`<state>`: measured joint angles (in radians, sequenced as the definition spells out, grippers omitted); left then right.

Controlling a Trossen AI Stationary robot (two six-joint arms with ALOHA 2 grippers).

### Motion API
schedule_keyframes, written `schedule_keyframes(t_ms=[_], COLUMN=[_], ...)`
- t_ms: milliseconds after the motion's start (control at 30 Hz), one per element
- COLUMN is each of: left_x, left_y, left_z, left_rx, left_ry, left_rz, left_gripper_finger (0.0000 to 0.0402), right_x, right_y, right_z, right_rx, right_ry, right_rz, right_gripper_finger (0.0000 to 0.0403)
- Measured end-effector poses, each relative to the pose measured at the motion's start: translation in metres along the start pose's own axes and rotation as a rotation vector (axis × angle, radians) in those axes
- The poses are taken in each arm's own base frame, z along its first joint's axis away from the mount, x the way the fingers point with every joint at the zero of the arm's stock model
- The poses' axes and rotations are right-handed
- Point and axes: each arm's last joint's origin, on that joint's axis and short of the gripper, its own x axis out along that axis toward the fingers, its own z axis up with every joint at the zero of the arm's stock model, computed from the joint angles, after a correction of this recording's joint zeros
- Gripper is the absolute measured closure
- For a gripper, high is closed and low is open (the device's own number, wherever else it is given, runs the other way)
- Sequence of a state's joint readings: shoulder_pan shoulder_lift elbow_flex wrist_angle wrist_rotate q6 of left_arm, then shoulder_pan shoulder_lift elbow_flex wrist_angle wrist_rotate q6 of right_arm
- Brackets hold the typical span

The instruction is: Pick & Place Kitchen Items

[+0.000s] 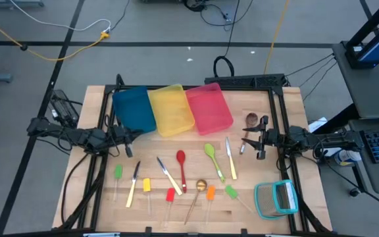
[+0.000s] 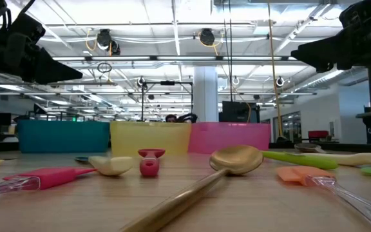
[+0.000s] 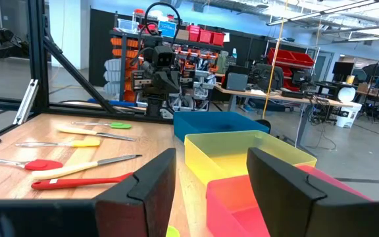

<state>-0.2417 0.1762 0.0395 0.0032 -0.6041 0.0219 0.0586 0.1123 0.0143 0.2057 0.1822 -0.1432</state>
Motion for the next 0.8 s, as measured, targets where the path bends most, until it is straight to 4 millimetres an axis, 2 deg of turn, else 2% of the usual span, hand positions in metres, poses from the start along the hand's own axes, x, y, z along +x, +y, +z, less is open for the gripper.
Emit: schedule_keyframes(t_ms=[800], left_x=[0.0000], left_y=[0.0000], left_z=[0.0000], left_rx=[0.000], left_ry=[0.000], left_rz=[0.000], left_gripper_finger=[0.0385], right_x=[0.0000], right_y=[0.0000], right_z=[-0.0001], right_rx=[0.000], right_ry=[0.001], right_rz=[0.000], right_gripper_finger=[0.0222])
